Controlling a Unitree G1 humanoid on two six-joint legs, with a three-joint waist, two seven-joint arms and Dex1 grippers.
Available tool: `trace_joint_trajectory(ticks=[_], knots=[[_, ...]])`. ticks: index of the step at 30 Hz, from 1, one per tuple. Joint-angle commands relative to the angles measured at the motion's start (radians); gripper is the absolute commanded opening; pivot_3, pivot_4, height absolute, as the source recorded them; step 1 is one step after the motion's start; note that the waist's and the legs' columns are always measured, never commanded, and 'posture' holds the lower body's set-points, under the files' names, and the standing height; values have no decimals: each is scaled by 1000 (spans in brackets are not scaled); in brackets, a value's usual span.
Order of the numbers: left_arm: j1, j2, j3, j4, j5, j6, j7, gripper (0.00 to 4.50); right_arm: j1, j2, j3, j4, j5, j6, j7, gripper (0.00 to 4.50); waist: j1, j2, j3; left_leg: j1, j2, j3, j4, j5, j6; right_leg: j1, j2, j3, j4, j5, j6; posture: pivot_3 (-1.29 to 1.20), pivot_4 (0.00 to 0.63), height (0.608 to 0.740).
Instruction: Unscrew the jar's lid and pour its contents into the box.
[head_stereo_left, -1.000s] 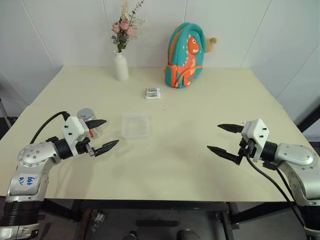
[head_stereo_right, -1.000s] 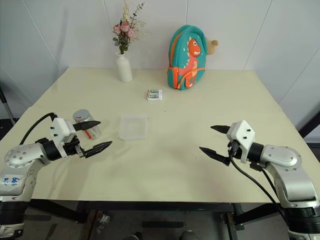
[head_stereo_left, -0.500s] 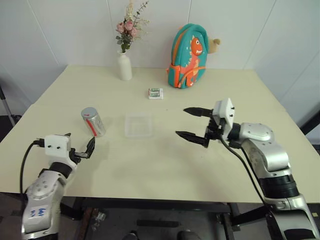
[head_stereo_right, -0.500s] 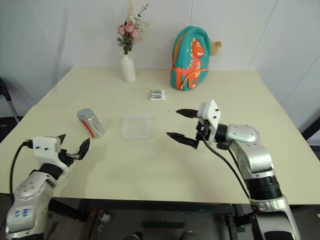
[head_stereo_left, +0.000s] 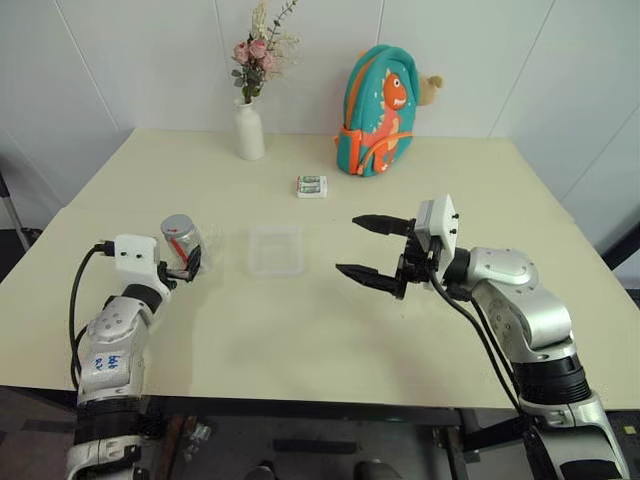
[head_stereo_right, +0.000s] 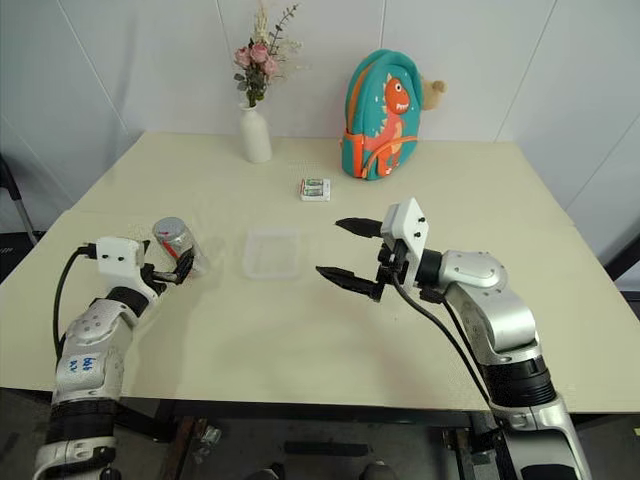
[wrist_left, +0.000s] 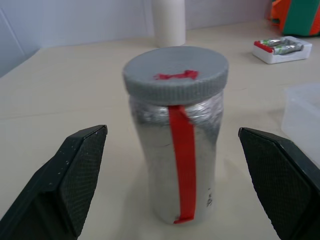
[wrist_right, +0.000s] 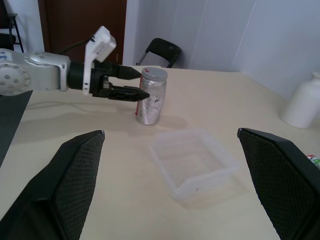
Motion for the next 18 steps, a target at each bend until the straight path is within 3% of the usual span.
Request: trace_joint_trajectory(ticks=[1, 10, 13, 18], knots=[[-57, 28, 6, 78, 20, -70, 7, 4490, 6, 3, -25, -58, 24, 9, -26, 4500, 1, 0, 0, 0, 0, 0, 0, 0, 0, 0, 0, 0, 0, 0, 0, 0, 150, 740], [-218, 49, -30, 365, 62, -204, -7, 4490, 46, -3, -32, -115, 39, 40, -71, 4500, 3, 0, 0, 0, 0, 0, 0, 0, 0, 0, 0, 0, 0, 0, 0, 0, 150, 740], [-236, 50, -47, 412, 74, -230, -18, 3912, 50, -2, -35, -130, 41, 46, -87, 4500, 0, 0, 0, 0, 0, 0, 0, 0, 0, 0, 0, 0, 0, 0, 1, 0, 150, 740], [-250, 55, -65, 465, 79, -247, -31, 2317, 55, -3, -33, -143, 45, 53, -101, 4500, 0, 0, 0, 0, 0, 0, 0, 0, 0, 0, 0, 0, 1, 0, 1, 0, 150, 740]])
